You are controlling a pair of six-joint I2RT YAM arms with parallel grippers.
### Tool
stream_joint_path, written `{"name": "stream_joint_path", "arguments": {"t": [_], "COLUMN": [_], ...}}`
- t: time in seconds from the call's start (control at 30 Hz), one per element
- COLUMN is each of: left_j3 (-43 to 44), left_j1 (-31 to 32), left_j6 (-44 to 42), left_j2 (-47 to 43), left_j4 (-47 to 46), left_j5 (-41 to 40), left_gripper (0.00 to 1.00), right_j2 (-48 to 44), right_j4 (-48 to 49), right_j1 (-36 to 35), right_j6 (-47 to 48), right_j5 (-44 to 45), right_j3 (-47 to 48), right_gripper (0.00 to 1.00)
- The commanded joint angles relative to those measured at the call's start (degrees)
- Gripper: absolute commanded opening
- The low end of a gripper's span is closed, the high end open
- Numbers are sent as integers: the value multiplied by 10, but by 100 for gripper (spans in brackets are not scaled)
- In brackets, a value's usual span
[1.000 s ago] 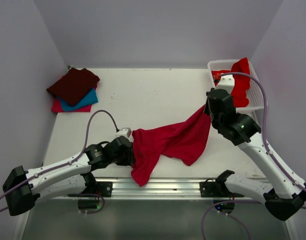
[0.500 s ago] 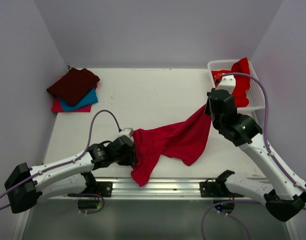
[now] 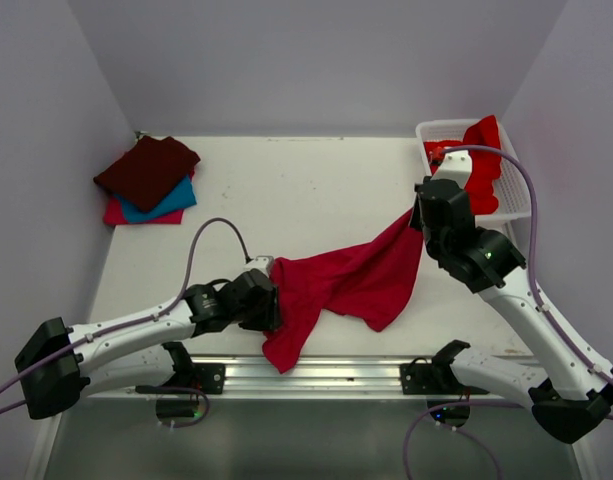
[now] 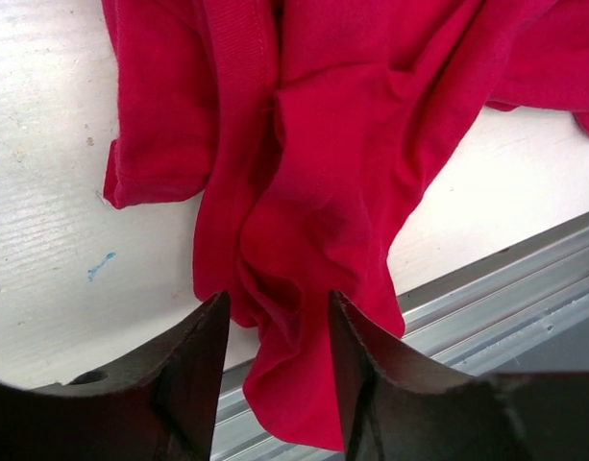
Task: Fold and stack the t-shirts
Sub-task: Flatten the tshirt out
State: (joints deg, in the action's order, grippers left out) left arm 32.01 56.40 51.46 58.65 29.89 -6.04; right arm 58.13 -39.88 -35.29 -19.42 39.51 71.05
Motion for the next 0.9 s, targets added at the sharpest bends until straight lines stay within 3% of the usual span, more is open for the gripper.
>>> {"name": "stream_joint_path", "arguments": {"t": [0.0,0.17,0.27,0.47,0.57,0.7,0.87], "left_j3": [17,16,9,5,23,119,303], "left_j1": [5,5,5,5,5,5,5], "left_j6": [-15,-19,-20,-18,-28,-59,-122], "left_j2": [4,9,11,2,-10,-49,-67], "left_j4": [-34,-42,-52,-50,-28,62,175], "left_j5": [10,13,20,22,6,-124,-278], "left_gripper": [47,21,11,0,0,0,0], "right_j2": [0,0,-1,-6,-6,-6,-2], "right_j4": [7,7,7,6,6,5,7], "right_j1": [0,0,0,0,0,0,0], "right_j6": [7,7,6,5,4,5,4], "right_j5": [10,10,10,10,9,10,14], "right_j3": [19,17,16,14,12,10,11], "right_gripper": [0,0,0,0,0,0,0]}}
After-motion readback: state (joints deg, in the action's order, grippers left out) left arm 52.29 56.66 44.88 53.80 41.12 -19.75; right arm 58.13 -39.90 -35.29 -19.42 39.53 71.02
